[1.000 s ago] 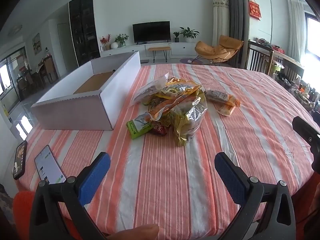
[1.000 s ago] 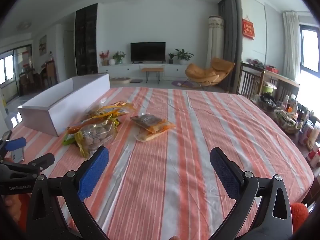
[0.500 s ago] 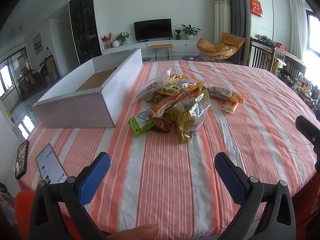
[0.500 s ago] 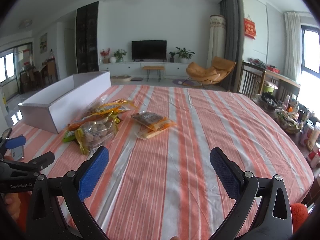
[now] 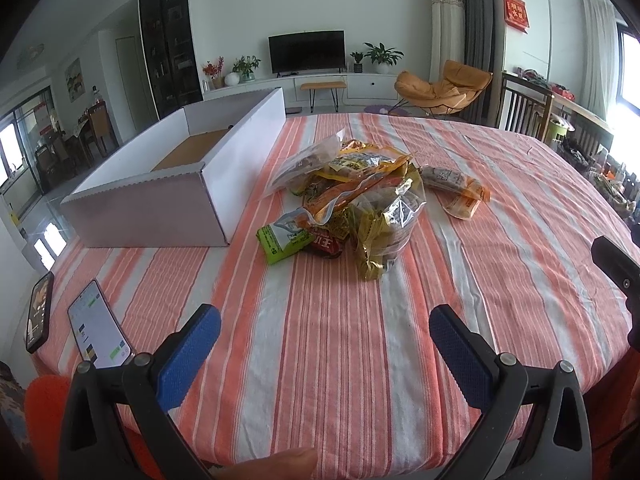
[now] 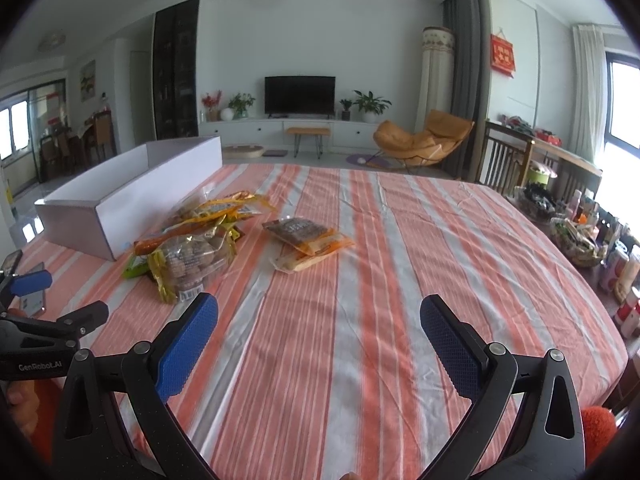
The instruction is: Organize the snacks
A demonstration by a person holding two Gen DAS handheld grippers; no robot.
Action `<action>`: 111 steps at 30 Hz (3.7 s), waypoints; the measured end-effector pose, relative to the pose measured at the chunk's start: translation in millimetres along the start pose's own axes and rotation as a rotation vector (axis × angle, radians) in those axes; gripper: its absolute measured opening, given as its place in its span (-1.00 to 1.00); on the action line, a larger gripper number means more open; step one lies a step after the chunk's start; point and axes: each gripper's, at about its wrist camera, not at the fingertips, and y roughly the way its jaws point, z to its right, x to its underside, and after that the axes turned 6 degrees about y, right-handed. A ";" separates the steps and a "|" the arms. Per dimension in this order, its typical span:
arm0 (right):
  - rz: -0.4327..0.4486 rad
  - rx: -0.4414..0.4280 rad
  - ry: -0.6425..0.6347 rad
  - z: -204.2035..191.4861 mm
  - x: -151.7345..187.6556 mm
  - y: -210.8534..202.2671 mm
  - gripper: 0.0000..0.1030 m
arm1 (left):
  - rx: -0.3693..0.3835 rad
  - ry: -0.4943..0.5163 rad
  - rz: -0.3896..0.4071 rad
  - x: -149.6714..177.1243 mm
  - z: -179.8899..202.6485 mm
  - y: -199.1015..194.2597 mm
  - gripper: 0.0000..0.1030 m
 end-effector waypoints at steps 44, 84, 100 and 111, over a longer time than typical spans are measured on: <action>-0.428 -0.137 -0.109 21.9 -66.5 184.9 0.98 | 0.029 0.009 -0.080 17.9 -17.9 27.7 1.00; -0.650 -0.347 0.118 18.0 -79.8 235.4 -0.73 | 0.097 0.025 -0.188 28.5 -18.9 79.5 1.00; -0.530 -0.237 0.033 67.4 -32.4 125.1 0.63 | 0.107 -0.012 -0.199 28.5 -24.4 81.6 1.00; -0.791 -0.175 -0.502 40.9 -57.0 176.3 0.66 | 0.083 -0.006 -0.188 31.9 -29.8 78.4 1.00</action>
